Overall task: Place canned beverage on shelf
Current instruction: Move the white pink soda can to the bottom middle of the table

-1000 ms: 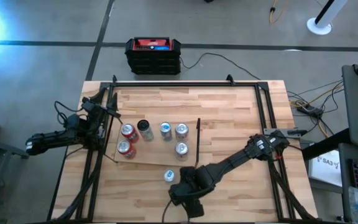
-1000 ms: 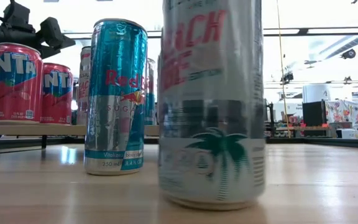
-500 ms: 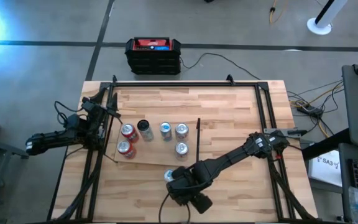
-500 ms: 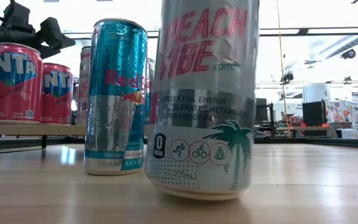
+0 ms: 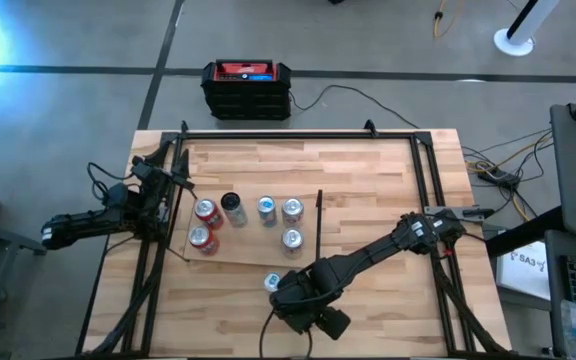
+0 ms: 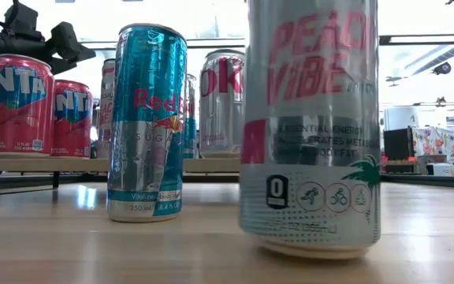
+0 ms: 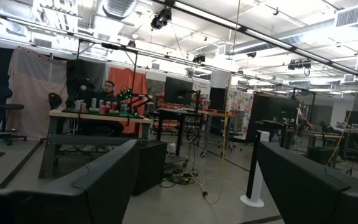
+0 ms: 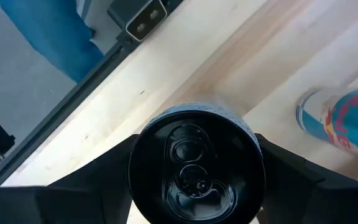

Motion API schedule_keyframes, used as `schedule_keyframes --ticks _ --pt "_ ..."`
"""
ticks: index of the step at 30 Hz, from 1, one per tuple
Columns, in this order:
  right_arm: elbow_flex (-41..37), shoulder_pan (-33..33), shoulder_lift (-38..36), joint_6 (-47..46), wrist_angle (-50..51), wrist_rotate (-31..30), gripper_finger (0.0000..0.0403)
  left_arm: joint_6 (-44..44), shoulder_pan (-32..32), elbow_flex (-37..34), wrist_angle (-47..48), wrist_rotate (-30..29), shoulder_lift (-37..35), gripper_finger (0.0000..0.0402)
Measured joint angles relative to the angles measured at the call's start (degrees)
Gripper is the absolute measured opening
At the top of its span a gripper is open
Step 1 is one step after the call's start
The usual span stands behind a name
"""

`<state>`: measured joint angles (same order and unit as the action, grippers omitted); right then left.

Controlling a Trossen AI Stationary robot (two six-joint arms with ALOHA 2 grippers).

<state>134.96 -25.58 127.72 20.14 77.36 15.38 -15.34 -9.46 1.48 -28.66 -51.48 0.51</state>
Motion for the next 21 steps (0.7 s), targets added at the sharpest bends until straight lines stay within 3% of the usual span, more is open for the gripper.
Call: schedule_keyframes --ticks 9,21 --pt "0.0 0.1 0.2 -3.8 -0.9 -0.5 0.0256 0.0 0.0 0.0 0.0 0.0 0.0 0.0311" --pt "-0.1 0.1 0.7 -7.6 -3.6 -3.2 0.0294 0.0 0.0 0.0 0.0 0.0 0.0 0.0311"
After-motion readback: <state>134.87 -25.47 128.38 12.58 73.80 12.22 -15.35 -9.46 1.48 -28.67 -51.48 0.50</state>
